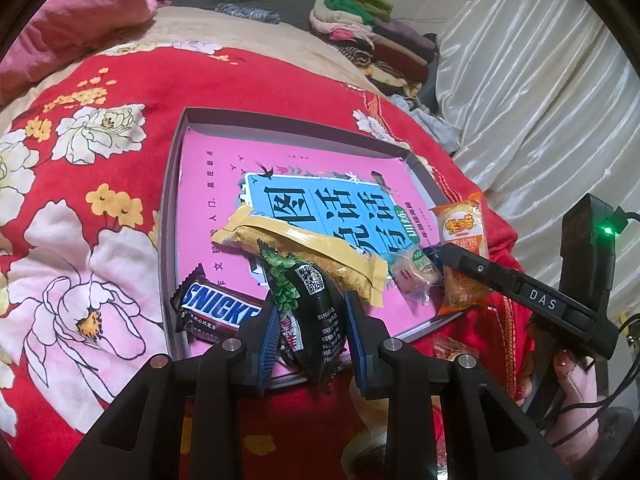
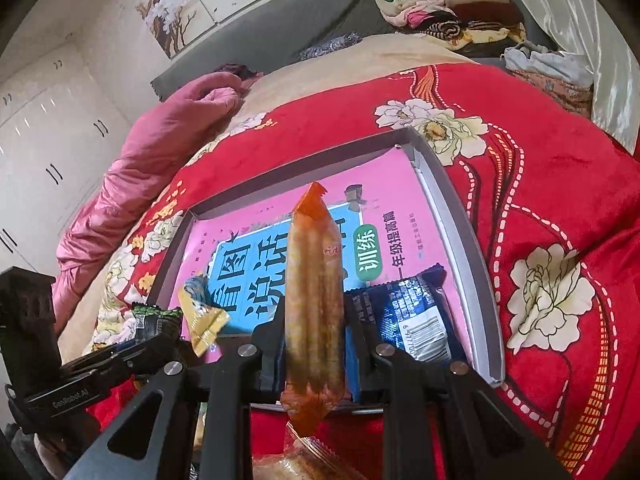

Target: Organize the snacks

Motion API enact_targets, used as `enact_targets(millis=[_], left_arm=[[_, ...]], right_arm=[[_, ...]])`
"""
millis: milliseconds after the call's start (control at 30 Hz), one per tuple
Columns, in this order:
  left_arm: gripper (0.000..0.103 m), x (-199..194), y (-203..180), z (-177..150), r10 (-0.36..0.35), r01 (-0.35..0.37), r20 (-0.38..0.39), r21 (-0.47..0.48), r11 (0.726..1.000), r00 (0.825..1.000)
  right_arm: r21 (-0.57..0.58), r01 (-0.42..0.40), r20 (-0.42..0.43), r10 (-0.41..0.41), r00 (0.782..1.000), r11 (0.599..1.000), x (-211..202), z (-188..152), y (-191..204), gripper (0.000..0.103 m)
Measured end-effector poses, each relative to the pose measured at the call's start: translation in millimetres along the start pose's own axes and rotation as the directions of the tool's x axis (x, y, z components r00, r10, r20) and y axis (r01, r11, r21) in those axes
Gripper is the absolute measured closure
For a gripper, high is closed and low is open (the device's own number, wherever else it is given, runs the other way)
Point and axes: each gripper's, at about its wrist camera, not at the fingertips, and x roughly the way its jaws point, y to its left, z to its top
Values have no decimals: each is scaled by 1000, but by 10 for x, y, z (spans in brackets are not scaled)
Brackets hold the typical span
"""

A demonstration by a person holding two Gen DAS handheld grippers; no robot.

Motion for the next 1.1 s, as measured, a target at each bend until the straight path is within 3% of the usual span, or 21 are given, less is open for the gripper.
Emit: enact_targets(millis=[367, 667, 1100], left_arm=[[71, 13, -10, 4, -14, 14, -2, 15, 1000, 1000], [71, 27, 16, 34, 19, -19, 7, 22, 1000, 1000], [71, 37, 90, 104, 39, -39, 24, 14, 999, 999]], right_arm=[[-50, 35, -12, -36, 999, 998, -65, -55, 78, 77], [-127, 111, 8, -111, 994, 986, -130, -110, 201, 74], [-108, 122, 17, -121, 993, 987, -197, -104, 156, 74]])
